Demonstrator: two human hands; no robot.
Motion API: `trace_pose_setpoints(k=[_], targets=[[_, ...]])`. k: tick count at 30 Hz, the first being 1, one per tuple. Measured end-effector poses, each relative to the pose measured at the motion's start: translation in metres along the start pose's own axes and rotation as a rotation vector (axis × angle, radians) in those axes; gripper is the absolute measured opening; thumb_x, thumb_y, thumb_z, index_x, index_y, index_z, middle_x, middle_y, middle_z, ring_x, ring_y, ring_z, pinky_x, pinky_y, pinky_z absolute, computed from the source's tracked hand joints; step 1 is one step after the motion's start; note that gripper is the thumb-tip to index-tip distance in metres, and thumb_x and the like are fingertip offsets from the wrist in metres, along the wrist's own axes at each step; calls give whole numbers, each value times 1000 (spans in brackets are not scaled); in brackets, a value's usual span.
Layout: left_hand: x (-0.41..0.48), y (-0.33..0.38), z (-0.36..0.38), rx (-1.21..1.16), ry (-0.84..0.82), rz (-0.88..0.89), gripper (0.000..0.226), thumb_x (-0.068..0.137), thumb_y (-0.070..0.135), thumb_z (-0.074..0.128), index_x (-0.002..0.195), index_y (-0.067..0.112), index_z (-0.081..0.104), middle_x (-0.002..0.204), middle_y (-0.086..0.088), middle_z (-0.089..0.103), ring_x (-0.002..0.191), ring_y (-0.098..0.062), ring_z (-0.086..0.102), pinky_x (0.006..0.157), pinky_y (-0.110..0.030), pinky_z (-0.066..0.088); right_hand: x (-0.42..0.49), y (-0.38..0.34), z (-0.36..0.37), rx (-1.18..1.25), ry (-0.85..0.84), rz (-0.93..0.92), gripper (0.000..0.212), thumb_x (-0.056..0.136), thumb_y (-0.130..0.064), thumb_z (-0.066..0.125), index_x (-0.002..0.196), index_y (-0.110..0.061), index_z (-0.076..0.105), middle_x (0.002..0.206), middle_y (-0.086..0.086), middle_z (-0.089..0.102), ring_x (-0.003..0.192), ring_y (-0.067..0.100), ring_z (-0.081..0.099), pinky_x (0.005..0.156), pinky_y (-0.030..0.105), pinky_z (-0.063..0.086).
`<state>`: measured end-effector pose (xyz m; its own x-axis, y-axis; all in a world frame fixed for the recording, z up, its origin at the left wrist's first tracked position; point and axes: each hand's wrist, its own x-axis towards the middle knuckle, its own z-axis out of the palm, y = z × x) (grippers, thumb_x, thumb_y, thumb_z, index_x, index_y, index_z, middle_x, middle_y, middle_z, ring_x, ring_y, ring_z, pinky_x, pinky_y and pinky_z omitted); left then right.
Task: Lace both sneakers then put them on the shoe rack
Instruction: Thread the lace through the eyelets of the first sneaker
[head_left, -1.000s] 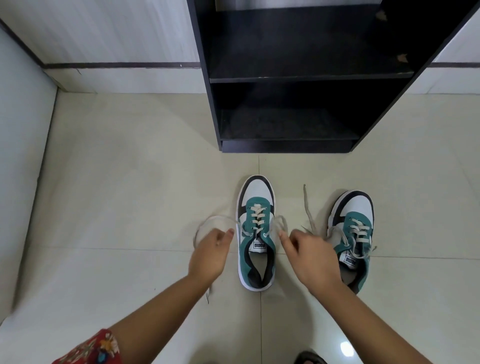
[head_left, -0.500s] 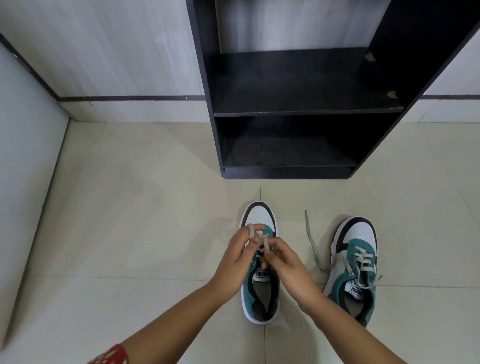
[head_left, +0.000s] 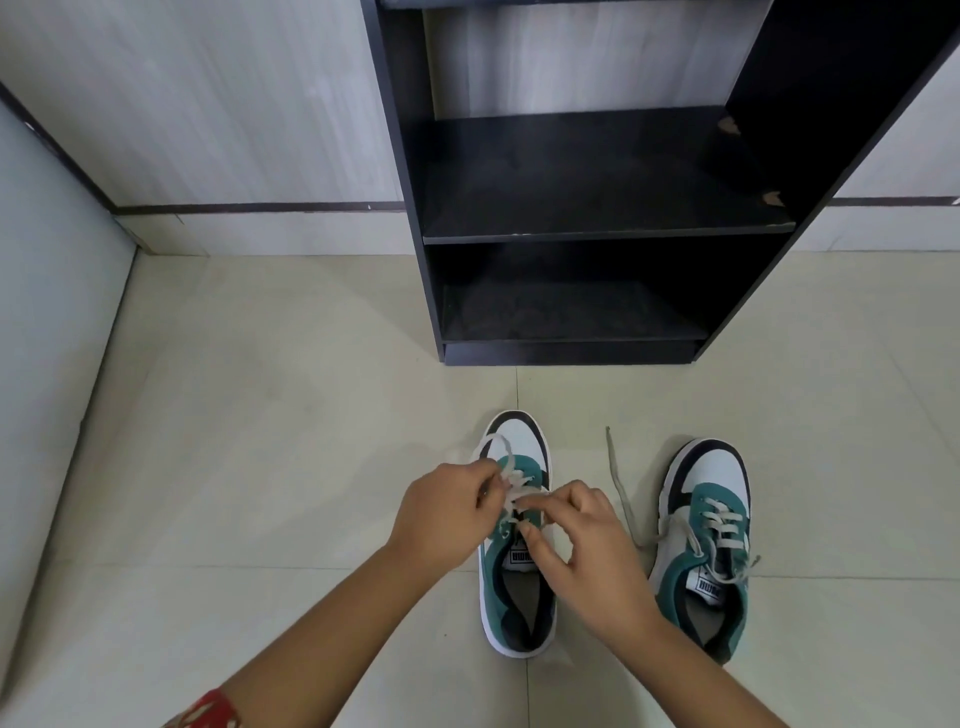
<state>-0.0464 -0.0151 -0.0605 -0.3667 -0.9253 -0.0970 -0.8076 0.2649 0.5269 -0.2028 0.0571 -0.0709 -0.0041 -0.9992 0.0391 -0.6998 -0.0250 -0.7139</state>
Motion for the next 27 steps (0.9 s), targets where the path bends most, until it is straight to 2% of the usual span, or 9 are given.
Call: trace_pose_setpoints(k=[5,10,13,15,18,20,23,26,27], targets=[[2,15,-12,-268,-275,-83,35,87,19,41,61,12,64,66,-1,67,61,-19,59,64,-32,47,0,-9,12,82,-31,-4,46,92,-25,47,138,-31,44,88,-27,33,86,-1,39,75,6,34],[-3,7,-15,-315,-148,-109,29,85,17,46,62,8,61,50,3,50,45,-8,40,54,-29,34,10,-5,7,148,-40,91,11,89,-30,60,93,-20,64,87,-18,41,91,2,42,75,9,32],[-6,1,-15,-352,-69,-150,29,88,22,48,64,10,60,45,4,42,43,-9,34,51,-27,29,14,-6,-8,366,-92,195,16,86,-23,65,70,-20,63,116,-11,46,117,11,38,97,9,25],[-8,-2,-16,-390,-37,-175,36,91,29,48,63,9,59,49,5,52,40,-7,38,47,-24,28,19,-10,-28,490,-63,253,27,86,-21,64,60,-26,62,122,-14,48,121,12,41,105,25,28],[-9,-8,-14,-424,7,-185,49,86,49,48,65,6,58,65,-16,65,50,-21,54,51,-35,45,27,-21,-64,748,-22,310,30,90,-19,58,63,-6,61,77,-7,65,80,12,63,88,30,48],[-11,-9,-13,-426,37,-186,50,83,52,51,63,6,53,57,-17,54,54,-33,49,51,-37,45,31,-27,-83,913,47,369,41,90,-16,57,50,-16,48,44,-8,42,41,12,41,52,23,45],[-12,-8,-13,-411,69,-199,44,87,40,56,56,12,46,40,5,39,42,-10,31,51,-27,30,35,-11,-97,411,110,389,42,83,-16,64,50,-16,37,44,-4,33,42,15,30,43,22,29],[-15,-13,-10,-387,70,-211,40,88,37,57,59,10,49,42,3,36,43,-12,32,51,-28,31,30,10,-87,-462,-195,429,5,75,-15,58,72,-14,54,70,4,57,72,26,57,58,30,36],[-17,-14,-9,-374,57,-209,39,88,37,57,61,10,52,43,3,36,44,-12,33,51,-27,31,25,15,-80,-646,-343,450,17,75,-16,57,92,-16,57,91,7,62,91,28,59,66,31,41]])
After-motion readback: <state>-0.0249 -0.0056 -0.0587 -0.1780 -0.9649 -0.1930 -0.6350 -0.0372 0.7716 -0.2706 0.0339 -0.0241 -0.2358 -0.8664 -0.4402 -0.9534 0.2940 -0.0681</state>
